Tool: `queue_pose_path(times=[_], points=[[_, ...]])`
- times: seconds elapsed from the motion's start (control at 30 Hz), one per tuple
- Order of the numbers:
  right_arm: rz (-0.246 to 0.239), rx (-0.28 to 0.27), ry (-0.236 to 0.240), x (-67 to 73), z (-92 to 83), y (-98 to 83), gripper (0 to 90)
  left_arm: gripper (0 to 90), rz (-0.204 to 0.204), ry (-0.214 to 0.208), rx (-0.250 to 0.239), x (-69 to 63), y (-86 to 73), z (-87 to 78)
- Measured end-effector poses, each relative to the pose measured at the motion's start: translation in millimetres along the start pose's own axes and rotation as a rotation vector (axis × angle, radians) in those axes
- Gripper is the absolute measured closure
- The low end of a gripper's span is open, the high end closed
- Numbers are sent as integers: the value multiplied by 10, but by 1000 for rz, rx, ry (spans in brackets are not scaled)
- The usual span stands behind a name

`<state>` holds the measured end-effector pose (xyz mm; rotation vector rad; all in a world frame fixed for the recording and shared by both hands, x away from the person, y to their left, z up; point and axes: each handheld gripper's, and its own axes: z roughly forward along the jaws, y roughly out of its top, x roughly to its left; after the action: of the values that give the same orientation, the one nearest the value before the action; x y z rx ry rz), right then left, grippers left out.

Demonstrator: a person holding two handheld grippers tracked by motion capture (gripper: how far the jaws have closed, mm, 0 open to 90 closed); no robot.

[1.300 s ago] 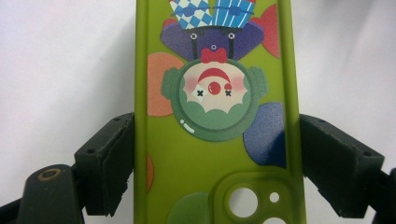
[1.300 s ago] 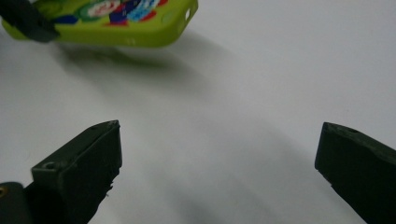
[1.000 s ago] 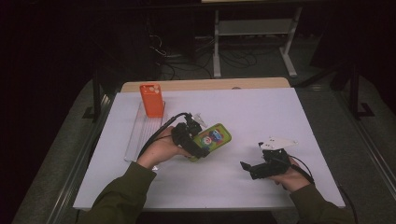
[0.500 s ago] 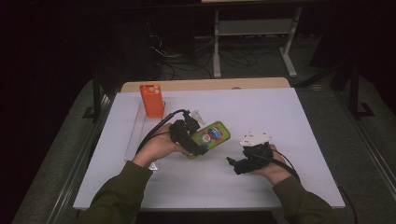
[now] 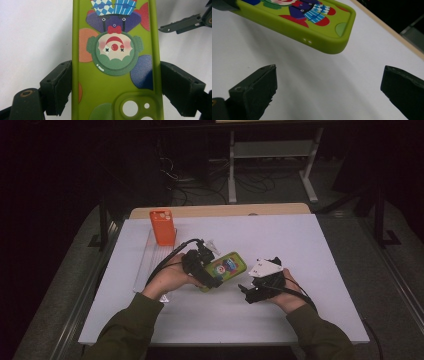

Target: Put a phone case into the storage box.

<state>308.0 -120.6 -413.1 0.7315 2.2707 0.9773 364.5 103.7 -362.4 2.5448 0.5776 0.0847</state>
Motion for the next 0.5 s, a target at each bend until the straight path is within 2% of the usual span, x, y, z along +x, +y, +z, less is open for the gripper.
queue_pose_path(times=[0.27, 0.3, 0.5], points=[[-99, -12, -45, 41, -2, -11, 0, 159, -3, -3, 13, -15, -7, 42], [-95, -10, -45, 49, -7, -11, 0, 159, -3, -4, 14, -17, -7, 45], [-144, -12, -72, 72, -12, -17, 0, 159, -1, -9, 21, -28, -4, 58]])
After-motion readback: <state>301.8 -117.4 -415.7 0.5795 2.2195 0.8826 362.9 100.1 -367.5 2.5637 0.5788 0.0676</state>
